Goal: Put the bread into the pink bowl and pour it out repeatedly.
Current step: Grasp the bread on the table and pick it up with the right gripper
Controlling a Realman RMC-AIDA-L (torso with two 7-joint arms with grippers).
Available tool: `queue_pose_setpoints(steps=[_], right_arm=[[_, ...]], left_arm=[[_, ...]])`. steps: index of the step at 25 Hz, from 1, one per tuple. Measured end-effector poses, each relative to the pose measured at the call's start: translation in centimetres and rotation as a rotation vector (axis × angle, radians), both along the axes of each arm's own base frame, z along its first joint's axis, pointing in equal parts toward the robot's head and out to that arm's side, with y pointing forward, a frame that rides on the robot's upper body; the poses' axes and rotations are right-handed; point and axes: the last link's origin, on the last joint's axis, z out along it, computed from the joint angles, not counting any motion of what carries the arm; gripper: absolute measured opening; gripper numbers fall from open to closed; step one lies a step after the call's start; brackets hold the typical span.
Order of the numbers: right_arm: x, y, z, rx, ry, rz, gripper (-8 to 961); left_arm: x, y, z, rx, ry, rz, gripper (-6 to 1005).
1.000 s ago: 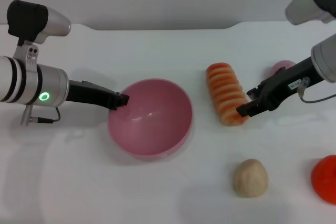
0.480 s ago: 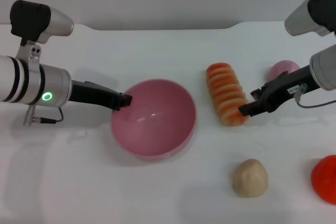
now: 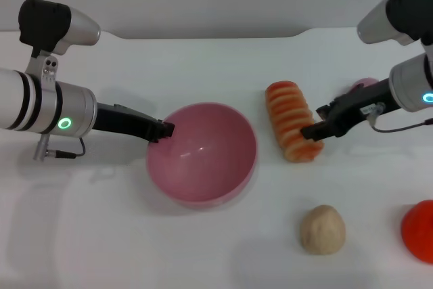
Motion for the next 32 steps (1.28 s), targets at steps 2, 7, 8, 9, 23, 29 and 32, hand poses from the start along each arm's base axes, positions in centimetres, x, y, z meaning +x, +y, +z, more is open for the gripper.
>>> queue_pose_setpoints(steps=[2,7,8,9,23,29,32], right_arm=[[-0.7,0.0,-0.3,-0.011,0.017,0.022,588],[-2.4,0.4,-0.8,-0.023,0.047,0.065,587],[-2.6,0.5,-0.8,-0.022,0.047,0.071,587],[-2.8,0.6,-0.8,-0.021,0.047,0.075,586],[-1.9,0.7,-2.6,-0.044,0.042,0.022,587],[-0.9,0.5,-3.0,-0.037,0.040,-0.007,587],[-0.5,0.3,-3.2,-0.035,0.039,-0.021,587]], left_arm=[[0.0,0.0,0.0,0.000,0.000,0.001,50],[0.0,0.0,0.0,-0.001,0.000,0.002,50],[0.0,0.0,0.0,-0.001,0.000,0.002,50],[0.0,0.0,0.0,-0.001,0.000,0.002,50],[-0.3,-0.1,-0.1,0.001,0.003,0.008,49],[-0.4,-0.2,-0.2,-0.002,0.005,0.008,49],[-0.4,-0.2,-0.2,-0.003,0.006,0.008,50]])
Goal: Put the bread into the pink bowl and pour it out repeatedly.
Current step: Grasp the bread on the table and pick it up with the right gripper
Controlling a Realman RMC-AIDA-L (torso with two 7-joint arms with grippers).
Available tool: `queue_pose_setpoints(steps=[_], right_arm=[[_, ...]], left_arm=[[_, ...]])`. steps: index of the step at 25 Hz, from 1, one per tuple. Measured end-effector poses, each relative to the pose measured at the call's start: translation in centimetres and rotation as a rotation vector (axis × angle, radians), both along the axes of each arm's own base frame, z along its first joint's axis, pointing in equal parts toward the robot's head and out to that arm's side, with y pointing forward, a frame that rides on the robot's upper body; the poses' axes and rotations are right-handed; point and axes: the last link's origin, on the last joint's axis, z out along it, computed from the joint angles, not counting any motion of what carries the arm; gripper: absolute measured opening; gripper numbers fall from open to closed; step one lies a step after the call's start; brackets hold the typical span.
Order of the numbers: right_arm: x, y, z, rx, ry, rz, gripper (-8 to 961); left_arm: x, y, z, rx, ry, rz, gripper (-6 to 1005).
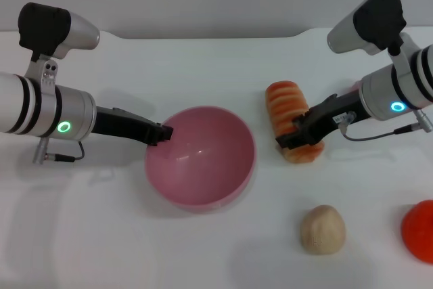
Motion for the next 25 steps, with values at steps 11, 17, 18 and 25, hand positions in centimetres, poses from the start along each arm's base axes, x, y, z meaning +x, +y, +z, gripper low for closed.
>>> queue_pose_setpoints(steps=[11,17,18,25], right_arm=[[1.7,-0.1,0.4,0.053,-0.006,-0.039,587],[2.4,0.2,1.4,0.109,-0.006,-0.052,584],[2.5,0.3,1.5,0.117,-0.004,-0.055,583],[3.1,0.3,2.0,0.131,-0.028,-0.078,580]], left_arm=[[-0.1,-0.2,-0.1,-0.009,0.002,0.002,48],[-0.1,-0.5,-0.4,-0.025,0.009,-0.004,48],[-0.1,-0.5,-0.5,-0.027,0.010,-0.004,48],[-0.1,-0.5,-0.5,-0.028,0.008,0.003,49]])
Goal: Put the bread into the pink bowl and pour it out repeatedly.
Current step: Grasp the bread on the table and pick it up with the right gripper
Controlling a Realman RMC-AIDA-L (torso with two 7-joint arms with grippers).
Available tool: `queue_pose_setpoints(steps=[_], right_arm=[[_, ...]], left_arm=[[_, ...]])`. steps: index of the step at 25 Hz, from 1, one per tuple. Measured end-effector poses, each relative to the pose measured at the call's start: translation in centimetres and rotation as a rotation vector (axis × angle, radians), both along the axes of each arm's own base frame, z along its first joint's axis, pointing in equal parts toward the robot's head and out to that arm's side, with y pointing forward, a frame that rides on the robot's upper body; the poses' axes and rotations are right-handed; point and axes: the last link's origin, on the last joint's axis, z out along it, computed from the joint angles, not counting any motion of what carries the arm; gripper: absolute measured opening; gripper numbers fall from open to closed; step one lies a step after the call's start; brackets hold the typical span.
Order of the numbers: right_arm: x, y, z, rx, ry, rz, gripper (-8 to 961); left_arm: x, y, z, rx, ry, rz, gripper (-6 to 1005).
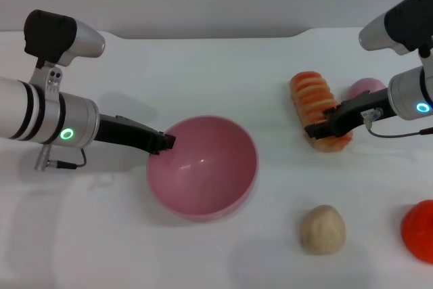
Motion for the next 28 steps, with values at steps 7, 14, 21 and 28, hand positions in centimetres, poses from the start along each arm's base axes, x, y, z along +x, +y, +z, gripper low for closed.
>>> queue_pose_setpoints(steps=[7,14,21,28], right_arm=[[-0.6,0.2,0.2,0.006,-0.002,0.022,576],[-1.9,0.4,0.7,0.003,0.004,0.060,573],[-2.7,0.3,1.5,-0.002,0.019,0.073,569],[-2.1,0.5,2.5,0.038,0.023,0.046,566]], left_arm=[[0.3,0.2,0.0,0.004,0.000,-0.008,48],[0.5,0.4,0.1,0.009,0.001,-0.012,48],[0.6,0.6,0.1,0.011,0.001,-0.017,48],[0.9,0.7,0.1,0.014,0.001,-0.024,48]])
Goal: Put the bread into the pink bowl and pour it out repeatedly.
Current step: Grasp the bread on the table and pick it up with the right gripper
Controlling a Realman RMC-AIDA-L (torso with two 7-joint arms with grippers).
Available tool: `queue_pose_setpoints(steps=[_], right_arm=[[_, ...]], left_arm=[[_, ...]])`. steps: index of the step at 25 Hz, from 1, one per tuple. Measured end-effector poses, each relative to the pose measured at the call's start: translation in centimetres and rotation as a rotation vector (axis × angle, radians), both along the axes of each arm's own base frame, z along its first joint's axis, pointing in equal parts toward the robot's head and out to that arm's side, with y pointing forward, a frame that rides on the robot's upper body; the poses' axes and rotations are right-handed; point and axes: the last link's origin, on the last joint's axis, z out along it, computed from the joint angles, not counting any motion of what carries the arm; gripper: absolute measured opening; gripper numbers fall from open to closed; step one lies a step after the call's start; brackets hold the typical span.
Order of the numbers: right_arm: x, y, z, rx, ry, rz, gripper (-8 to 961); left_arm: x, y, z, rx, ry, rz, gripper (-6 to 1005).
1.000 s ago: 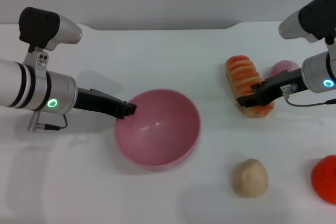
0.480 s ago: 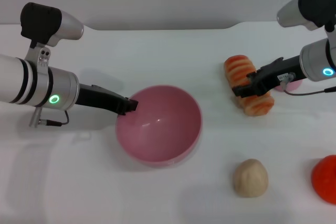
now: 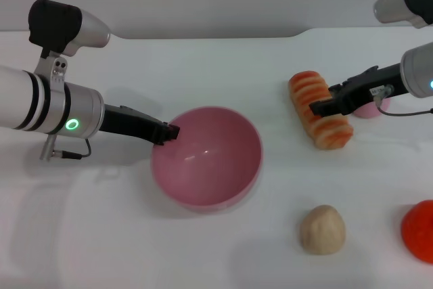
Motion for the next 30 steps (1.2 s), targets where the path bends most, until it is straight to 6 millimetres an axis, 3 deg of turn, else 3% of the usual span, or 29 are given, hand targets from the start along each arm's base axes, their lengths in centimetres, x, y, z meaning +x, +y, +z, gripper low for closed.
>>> queue_pose_setpoints(steps=[30], right_arm=[[2.6,-1.0,-0.9,-0.008,-0.016,-0.075,551]], left_arm=[[0.4,-0.3,-0.3,-0.031,-0.003,0.002,49]])
